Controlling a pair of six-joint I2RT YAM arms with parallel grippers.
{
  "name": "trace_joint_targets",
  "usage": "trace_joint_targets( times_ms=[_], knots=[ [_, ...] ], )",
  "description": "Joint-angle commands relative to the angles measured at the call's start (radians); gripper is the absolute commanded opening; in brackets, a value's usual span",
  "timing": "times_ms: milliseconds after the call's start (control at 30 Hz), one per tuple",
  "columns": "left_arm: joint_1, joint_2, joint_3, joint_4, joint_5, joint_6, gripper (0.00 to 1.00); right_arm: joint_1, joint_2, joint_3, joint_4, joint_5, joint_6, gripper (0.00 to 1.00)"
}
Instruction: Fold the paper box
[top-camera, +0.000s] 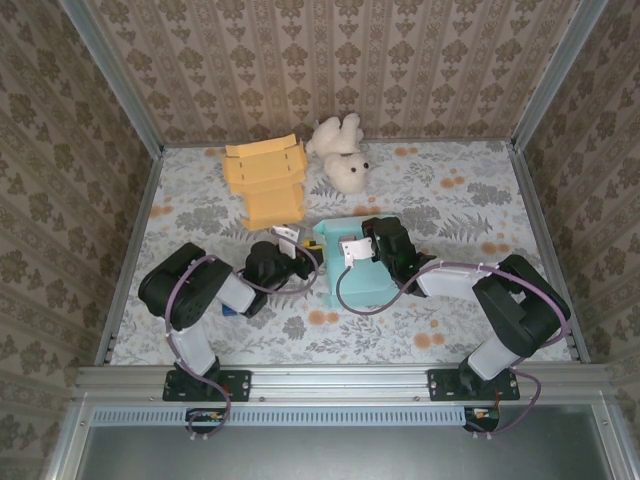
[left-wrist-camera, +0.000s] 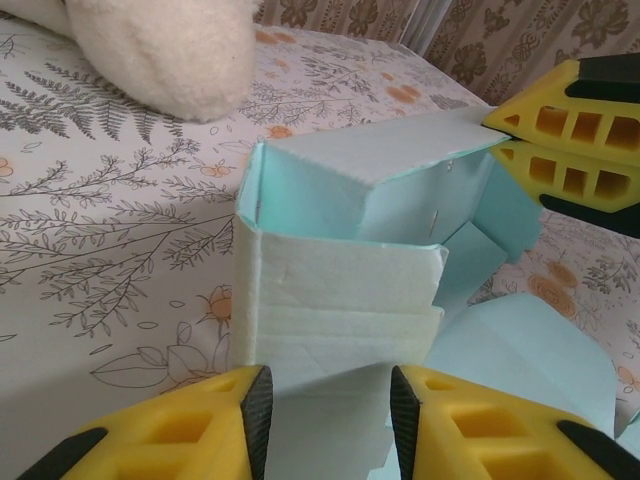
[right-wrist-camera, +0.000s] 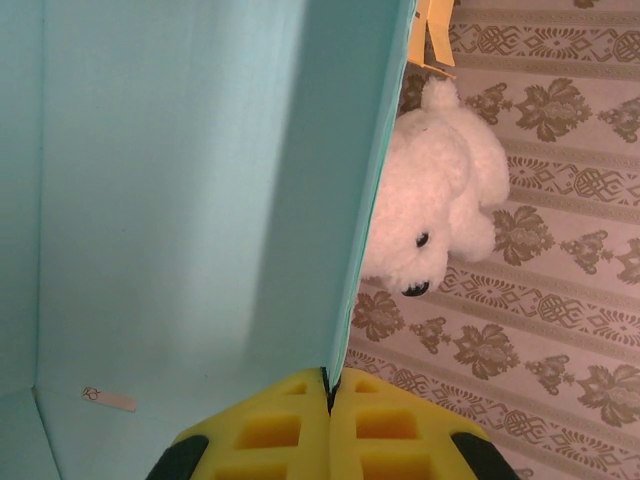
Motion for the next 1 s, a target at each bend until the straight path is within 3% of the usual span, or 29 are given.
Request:
trace_joint_targets(
  times_ms=[0,267,533,967],
  knots=[
    [0.029,0.003,0.009,0.017,0.092,0.024,0.39,0.011,0.006,-0.005,-0.074,-0.043,0.0,0.0],
    [0.049,0.045,0.047,0.015,0.163,0.027,0.44,0.012,0.013,-0.001,-0.082,-0.046,0.0,0.0],
    [0.049,0.069,0.059,0.047,0.101,0.001,0.44,0.01,0.014,0.0,-0.088,-0.044,-0.001,0.0],
    [-0.012,0.087,0.084,0.074,0.115,-0.011,0.28,0.01,0.021,0.002,-0.081,-0.044,0.004,0.0]
  ],
)
